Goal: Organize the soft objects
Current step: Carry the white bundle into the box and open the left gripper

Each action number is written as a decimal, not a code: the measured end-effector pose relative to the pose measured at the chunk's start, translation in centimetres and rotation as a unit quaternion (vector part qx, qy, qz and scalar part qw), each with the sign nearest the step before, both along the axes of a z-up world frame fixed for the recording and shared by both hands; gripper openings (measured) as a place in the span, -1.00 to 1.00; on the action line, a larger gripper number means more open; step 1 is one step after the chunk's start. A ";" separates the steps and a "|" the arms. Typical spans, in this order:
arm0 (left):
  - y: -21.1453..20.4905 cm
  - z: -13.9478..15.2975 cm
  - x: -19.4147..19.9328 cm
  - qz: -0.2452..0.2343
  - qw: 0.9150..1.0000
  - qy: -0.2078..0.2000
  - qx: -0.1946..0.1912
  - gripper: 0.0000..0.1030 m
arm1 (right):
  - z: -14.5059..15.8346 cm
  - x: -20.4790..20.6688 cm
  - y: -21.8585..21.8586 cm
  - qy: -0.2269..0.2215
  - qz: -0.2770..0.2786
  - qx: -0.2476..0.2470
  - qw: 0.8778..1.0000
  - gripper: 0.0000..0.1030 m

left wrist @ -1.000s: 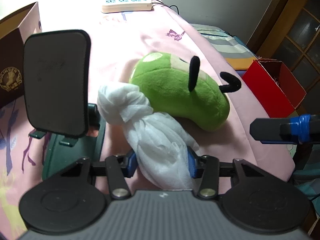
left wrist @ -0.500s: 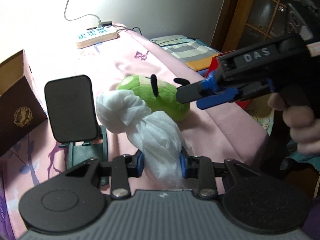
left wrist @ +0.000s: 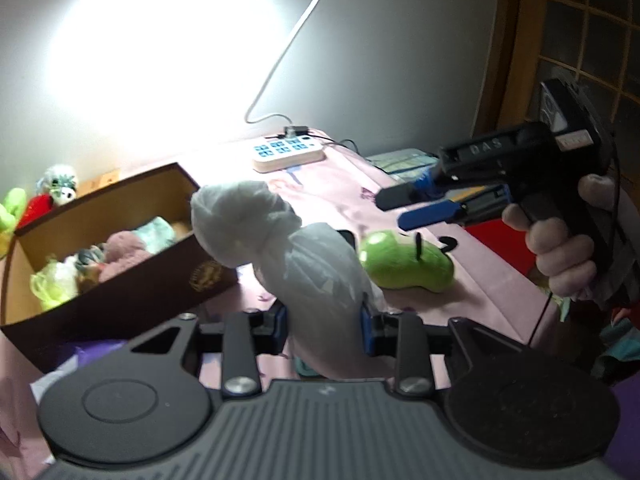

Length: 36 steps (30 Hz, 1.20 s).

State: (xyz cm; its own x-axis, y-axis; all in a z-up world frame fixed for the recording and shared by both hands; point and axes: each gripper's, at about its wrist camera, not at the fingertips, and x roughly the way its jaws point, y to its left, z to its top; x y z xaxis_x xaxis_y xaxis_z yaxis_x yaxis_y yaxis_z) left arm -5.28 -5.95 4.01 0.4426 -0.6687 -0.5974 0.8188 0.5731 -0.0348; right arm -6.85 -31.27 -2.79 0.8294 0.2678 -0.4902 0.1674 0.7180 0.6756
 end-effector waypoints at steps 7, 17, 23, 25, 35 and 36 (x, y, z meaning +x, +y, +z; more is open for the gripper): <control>3.4 1.5 6.8 0.076 0.996 -0.033 0.010 -0.37 | 0.5 1.1 1.9 -0.010 -0.004 -0.015 1.000 -0.43; 4.3 -0.8 18.6 0.125 0.990 -0.037 0.059 -0.37 | -0.1 0.4 2.8 -0.002 -0.072 -0.012 0.997 -0.43; 4.1 -3.3 24.0 0.151 0.985 -0.008 0.079 -0.36 | -0.6 -0.2 3.3 0.007 -0.114 -0.009 0.993 -0.43; 4.3 -4.3 25.4 0.157 0.984 0.013 0.082 -0.36 | -0.8 -0.2 3.6 0.011 -0.125 -0.008 0.992 -0.43; 5.3 -7.7 28.5 0.174 0.977 0.062 0.109 0.13 | -1.1 0.5 4.8 0.026 -0.145 -0.009 0.989 -0.43; 5.4 -7.7 28.5 0.175 0.977 0.061 0.109 0.25 | -1.1 0.6 4.9 0.027 -0.145 -0.010 0.989 -0.43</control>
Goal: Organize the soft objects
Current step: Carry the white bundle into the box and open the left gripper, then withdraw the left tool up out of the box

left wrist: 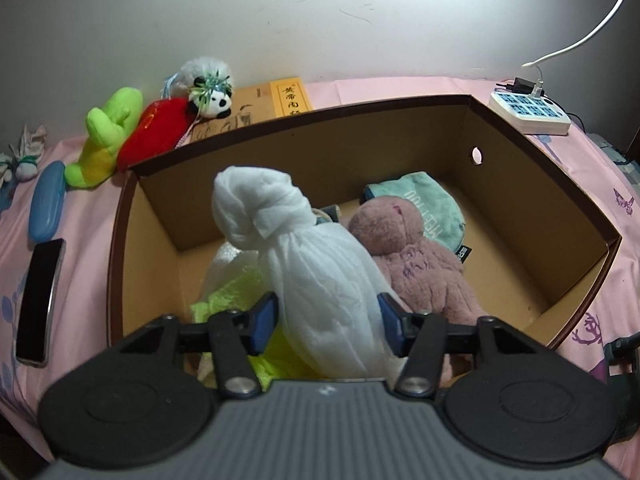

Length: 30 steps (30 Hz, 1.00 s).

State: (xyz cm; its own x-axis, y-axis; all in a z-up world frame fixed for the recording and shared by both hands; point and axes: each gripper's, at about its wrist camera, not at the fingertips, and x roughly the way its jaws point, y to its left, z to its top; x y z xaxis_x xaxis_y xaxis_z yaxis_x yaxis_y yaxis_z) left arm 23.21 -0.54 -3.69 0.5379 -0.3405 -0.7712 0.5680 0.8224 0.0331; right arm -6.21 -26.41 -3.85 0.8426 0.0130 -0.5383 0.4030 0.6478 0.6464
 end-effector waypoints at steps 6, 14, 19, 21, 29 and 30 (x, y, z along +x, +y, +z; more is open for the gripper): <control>0.7 0.8 -0.8 0.020 1.000 0.008 0.003 0.29 | 0.4 1.0 0.6 -0.002 0.013 -0.006 1.000 -0.43; 1.9 3.6 -3.5 0.059 0.998 -0.006 0.004 0.35 | 0.5 2.4 1.6 0.002 0.051 -0.022 0.998 -0.43; 3.2 5.0 -5.5 0.108 0.994 -0.015 0.014 0.35 | 0.6 3.4 1.4 -0.002 0.097 -0.035 0.995 -0.43; 3.5 5.6 -6.5 0.128 0.991 -0.021 0.023 0.35 | 0.9 3.6 1.1 -0.008 0.115 -0.038 0.993 -0.43; 2.7 6.8 -11.2 0.187 0.980 -0.032 0.064 0.37 | 1.6 2.6 -1.1 -0.023 0.161 -0.068 0.984 -0.43; 2.3 6.7 -11.8 0.191 0.979 -0.030 0.066 0.38 | 1.6 2.3 -1.4 -0.021 0.165 -0.076 0.983 -0.43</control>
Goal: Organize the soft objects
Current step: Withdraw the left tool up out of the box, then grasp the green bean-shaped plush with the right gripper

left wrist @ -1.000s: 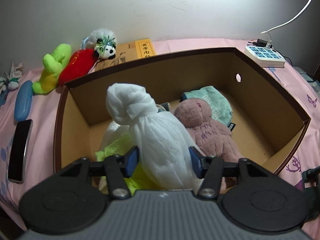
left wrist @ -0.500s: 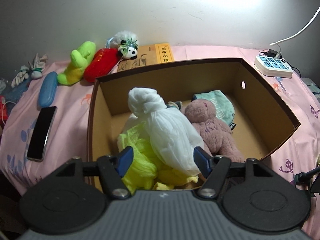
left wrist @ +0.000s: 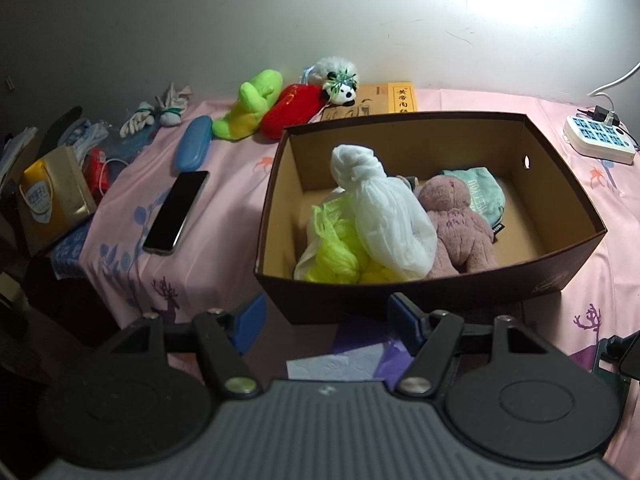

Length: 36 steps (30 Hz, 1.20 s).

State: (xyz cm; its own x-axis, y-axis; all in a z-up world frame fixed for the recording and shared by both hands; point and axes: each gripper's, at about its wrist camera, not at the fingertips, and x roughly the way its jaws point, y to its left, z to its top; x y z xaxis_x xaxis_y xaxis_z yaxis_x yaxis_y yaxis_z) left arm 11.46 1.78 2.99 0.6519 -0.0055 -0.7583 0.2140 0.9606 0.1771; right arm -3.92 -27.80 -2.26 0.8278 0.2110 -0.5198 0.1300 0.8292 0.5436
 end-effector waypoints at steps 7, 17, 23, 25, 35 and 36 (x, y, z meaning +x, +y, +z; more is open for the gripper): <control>-3.1 -1.6 -3.3 0.013 1.000 0.018 0.006 0.40 | -0.2 -1.4 -1.3 0.003 0.025 -0.098 0.995 -0.43; -7.2 -5.5 -6.4 -0.004 0.997 0.071 -0.014 0.42 | -3.9 -4.5 -2.1 0.050 0.073 -0.360 0.929 -0.42; -9.1 -6.8 -7.2 -0.026 0.996 0.083 -0.016 0.43 | -6.6 -4.6 -3.9 0.091 0.106 -0.403 0.904 -0.42; -9.5 -6.9 -7.3 -0.029 0.996 0.083 -0.014 0.44 | -7.0 -4.2 -4.1 0.095 0.113 -0.415 0.898 -0.41; -9.4 -7.7 -7.3 -0.032 0.995 0.096 -0.023 0.45 | -8.0 -1.3 -4.1 0.100 0.148 -0.421 0.889 -0.25; -9.4 -7.8 -7.3 -0.033 0.994 0.097 -0.022 0.45 | -8.0 -1.0 -4.3 0.107 0.149 -0.411 0.893 -0.22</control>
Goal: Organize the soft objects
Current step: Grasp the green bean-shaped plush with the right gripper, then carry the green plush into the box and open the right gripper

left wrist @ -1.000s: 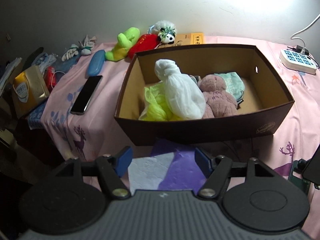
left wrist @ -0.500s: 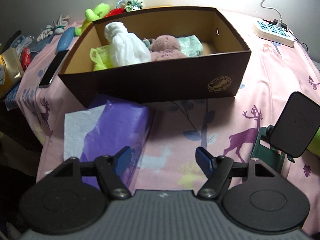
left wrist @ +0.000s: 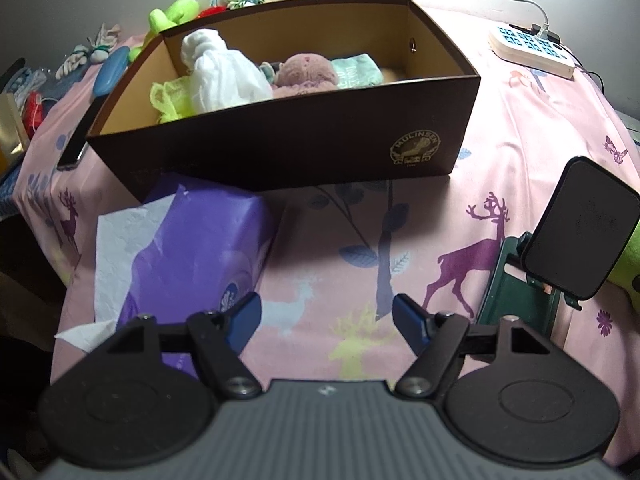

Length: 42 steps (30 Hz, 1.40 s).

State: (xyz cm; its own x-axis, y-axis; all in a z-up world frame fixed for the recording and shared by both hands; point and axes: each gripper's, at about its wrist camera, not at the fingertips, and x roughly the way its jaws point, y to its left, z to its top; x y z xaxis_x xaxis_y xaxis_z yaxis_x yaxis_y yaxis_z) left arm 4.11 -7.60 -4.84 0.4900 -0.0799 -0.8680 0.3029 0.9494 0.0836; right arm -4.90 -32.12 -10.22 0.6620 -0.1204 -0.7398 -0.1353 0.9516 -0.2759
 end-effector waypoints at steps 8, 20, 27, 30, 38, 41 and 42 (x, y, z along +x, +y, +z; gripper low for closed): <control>0.6 -0.5 0.3 -0.015 1.000 0.008 -0.002 0.46 | -0.3 1.4 -1.4 0.036 -0.059 0.044 0.997 -0.16; 1.4 -0.4 0.9 -0.059 0.998 0.008 -0.014 0.46 | 2.8 -1.2 -3.1 0.007 -0.188 0.173 0.967 -0.37; 1.7 0.0 1.2 -0.096 0.995 0.000 -0.030 0.46 | 7.4 -2.9 -4.8 -0.065 -0.256 0.356 0.896 -0.38; 2.1 0.4 1.3 -0.110 0.993 -0.008 -0.037 0.46 | 10.0 -2.1 -4.1 -0.094 -0.244 0.397 0.880 -0.38; 4.5 1.8 1.9 -0.121 0.991 -0.028 -0.055 0.46 | 14.8 5.1 0.4 -0.110 -0.166 0.456 0.868 -0.37; 5.9 2.3 2.1 -0.120 0.990 -0.035 -0.065 0.46 | 15.2 9.0 2.4 -0.100 -0.153 0.453 0.873 -0.36; 6.3 2.6 2.1 -0.120 0.990 -0.039 -0.067 0.46 | 15.2 10.3 3.2 -0.095 -0.151 0.446 0.877 -0.36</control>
